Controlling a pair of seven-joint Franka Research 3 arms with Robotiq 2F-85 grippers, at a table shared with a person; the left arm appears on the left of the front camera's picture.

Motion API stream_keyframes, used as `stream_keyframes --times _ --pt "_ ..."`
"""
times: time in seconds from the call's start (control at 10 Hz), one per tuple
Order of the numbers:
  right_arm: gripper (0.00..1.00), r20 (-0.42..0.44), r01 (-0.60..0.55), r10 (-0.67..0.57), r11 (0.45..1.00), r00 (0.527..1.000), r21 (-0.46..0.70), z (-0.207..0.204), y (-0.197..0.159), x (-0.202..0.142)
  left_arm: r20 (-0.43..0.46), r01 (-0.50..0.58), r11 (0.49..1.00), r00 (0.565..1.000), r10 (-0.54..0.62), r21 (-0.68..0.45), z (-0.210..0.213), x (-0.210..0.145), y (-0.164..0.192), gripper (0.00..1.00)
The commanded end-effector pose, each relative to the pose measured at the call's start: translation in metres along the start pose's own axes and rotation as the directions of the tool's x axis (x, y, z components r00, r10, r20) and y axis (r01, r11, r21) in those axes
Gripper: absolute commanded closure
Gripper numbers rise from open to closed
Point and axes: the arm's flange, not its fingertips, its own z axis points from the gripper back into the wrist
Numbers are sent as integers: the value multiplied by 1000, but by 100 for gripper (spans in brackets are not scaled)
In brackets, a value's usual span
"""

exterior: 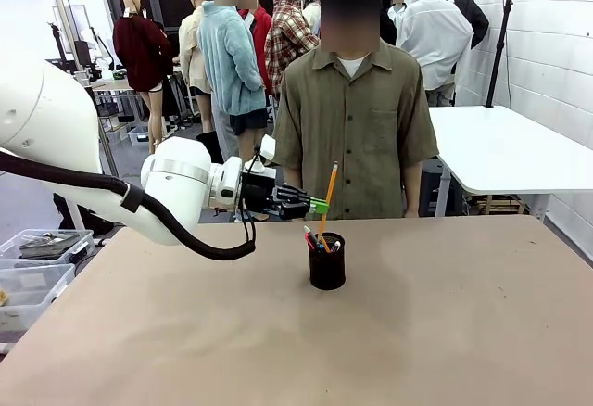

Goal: Place the pens into the pen holder.
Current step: Pick up a writing instrument from the table and place it into the Pen holder.

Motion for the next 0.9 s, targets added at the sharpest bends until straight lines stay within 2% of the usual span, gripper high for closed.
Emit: stream_keyframes --times 0.0,0.8 --pt "15 -11 7 -7 1000 1000 -3 0 1 2 -8 8 1000 1000 -8 30 -11 -8 8 100" --pt "15 -11 7 -7 1000 1000 -3 0 1 2 -68 17 1000 998 -16 5 -17 -31 6 100"
